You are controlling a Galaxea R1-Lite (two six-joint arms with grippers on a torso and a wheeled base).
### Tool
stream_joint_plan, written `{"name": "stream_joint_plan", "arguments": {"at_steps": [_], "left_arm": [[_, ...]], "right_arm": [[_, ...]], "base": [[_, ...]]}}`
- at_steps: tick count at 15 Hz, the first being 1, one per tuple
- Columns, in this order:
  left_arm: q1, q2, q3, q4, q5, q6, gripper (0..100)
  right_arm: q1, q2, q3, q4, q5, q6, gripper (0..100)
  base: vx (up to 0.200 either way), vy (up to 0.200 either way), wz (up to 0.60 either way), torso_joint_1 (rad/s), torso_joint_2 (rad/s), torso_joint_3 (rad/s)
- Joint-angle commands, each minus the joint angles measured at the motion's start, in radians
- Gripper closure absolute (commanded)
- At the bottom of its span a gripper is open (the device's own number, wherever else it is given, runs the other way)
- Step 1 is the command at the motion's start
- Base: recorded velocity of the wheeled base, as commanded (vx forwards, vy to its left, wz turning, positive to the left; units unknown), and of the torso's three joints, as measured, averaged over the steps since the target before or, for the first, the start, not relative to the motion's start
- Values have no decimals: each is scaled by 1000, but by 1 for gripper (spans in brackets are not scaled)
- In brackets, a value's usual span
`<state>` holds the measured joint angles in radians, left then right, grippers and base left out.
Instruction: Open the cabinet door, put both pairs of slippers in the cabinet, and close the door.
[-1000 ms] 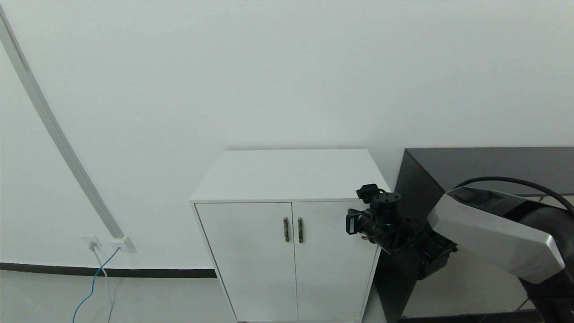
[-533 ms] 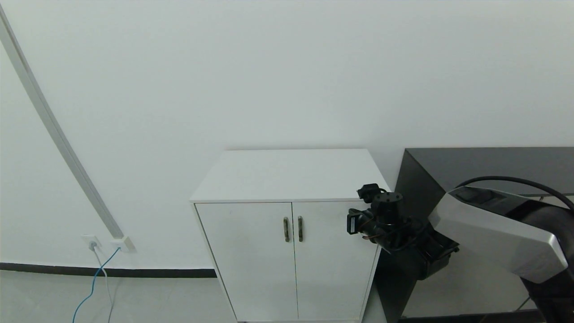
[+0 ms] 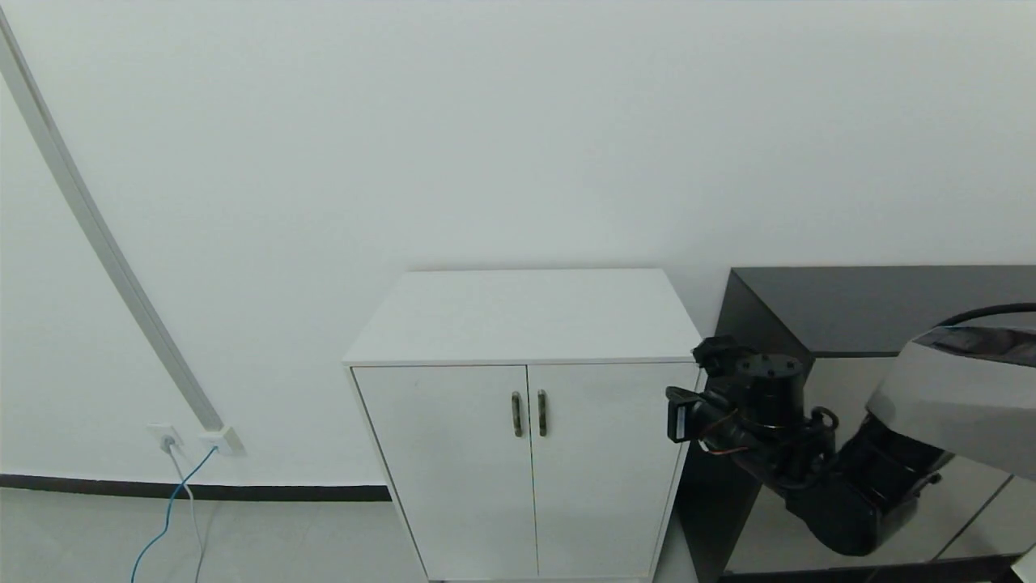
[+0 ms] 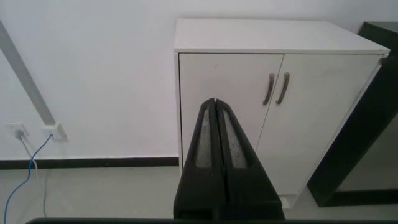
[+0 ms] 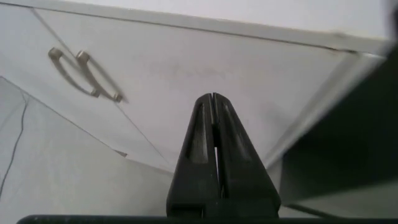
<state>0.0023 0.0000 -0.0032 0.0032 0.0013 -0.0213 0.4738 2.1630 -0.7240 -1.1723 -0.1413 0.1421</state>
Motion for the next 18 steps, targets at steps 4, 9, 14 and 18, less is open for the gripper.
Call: {"name": "stream_joint_plan", "arguments": {"at_steps": [4, 9, 14, 18], "left_arm": [[1, 2, 0, 0, 0, 0, 100], [1, 2, 0, 0, 0, 0, 100], [1, 2, 0, 0, 0, -2, 100], [1, 2, 0, 0, 0, 0, 100]], "right_arm": [[-147, -370, 357, -36, -52, 4, 100], [-373, -612, 586, -26, -52, 1, 100], [-419, -894, 724, 91, -47, -1, 100], [-411, -1250, 707, 493, -18, -3, 100]], "base": [[0, 0, 0, 0, 0, 0], [0, 0, 0, 0, 0, 0], [0, 0, 0, 0, 0, 0], [0, 0, 0, -1, 1, 13]]}}
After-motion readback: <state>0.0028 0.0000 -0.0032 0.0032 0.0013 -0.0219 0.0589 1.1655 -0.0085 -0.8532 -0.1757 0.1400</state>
